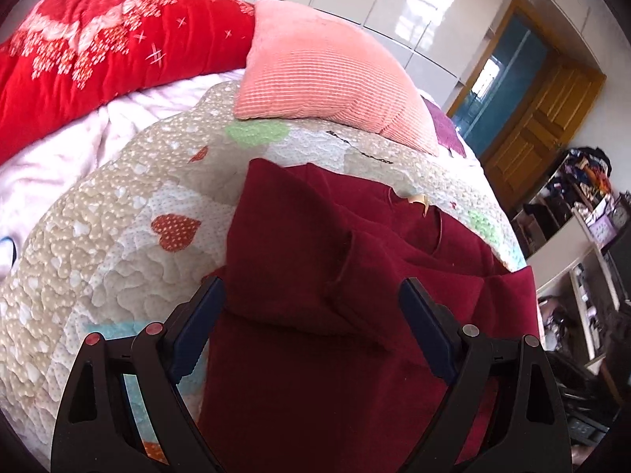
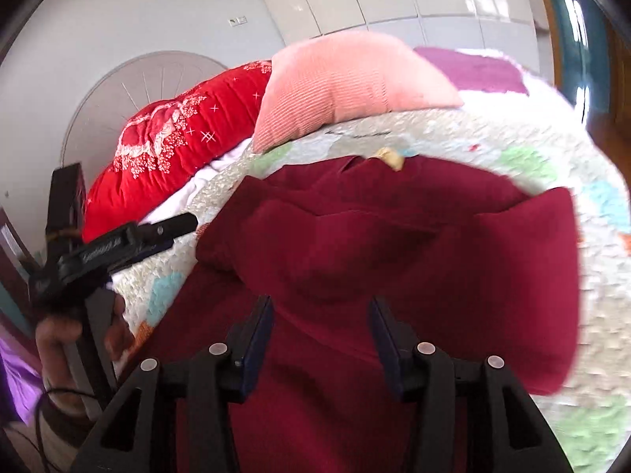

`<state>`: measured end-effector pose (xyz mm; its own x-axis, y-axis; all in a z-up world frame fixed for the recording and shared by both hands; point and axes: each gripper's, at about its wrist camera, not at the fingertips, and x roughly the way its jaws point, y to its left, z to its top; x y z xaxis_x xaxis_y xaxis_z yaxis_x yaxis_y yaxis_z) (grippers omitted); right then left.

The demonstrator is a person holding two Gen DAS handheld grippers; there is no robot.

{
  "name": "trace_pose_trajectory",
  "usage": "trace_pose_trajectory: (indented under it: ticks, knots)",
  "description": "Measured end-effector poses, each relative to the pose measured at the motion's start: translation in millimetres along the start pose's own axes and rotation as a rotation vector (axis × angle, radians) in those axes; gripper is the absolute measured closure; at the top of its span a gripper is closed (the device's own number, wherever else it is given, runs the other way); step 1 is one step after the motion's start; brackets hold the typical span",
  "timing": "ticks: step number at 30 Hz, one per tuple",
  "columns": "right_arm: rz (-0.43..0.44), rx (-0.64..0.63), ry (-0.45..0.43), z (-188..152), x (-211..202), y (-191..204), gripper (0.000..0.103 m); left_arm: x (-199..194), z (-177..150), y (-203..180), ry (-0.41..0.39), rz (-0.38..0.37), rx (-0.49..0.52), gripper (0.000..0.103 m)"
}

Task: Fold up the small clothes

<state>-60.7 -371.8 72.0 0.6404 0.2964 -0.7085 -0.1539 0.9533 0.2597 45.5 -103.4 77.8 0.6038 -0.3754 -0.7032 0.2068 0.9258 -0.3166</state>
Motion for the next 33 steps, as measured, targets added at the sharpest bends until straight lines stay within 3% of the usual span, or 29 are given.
trace_pose_trajectory:
  ticks: [5,7,8,9,12,14,16,18,20,25,28,33]
  knots:
    - [-0.043,0.095,-0.045,-15,-37,-43,0.055,33,3,-19,0.053,0.081,0.067,0.013]
    - [-0.054,0.13,-0.042,-22,-43,-57,0.055,50,3,-25,0.098,0.086,0.072,0.013]
    - [-0.068,0.139,-0.035,-25,-45,-62,0.055,58,3,-29,0.13,0.064,0.072,0.019]
    - [-0.08,0.147,-0.032,-28,-47,-67,0.055,63,2,-33,0.143,0.024,0.061,0.046]
    - [-0.114,0.182,-0.04,-32,-54,-83,0.055,69,4,-49,0.175,-0.031,0.066,0.089]
    - [-0.137,0.21,-0.054,-31,-59,-94,0.055,58,10,-63,0.15,-0.076,0.096,0.091]
    - [-0.158,0.233,-0.07,-27,-62,-101,0.055,30,24,-68,0.058,-0.094,0.12,0.091]
    - [-0.162,0.23,-0.094,-20,-63,-101,0.055,3,38,-62,-0.031,-0.083,0.119,0.091]
    - [-0.17,0.227,-0.1,-14,-59,-99,0.055,-10,48,-50,-0.065,-0.051,0.108,0.091]
    - [-0.164,0.225,-0.088,1,-34,-88,0.056,6,41,-18,-0.041,0.078,0.107,0.091]
    - [-0.181,0.165,-0.054,9,-13,-76,0.072,33,24,-3,0.012,0.132,0.087,0.091]
    - [-0.282,0.026,0.098,-4,26,-60,0.075,52,4,7,0.049,0.166,0.101,0.091]
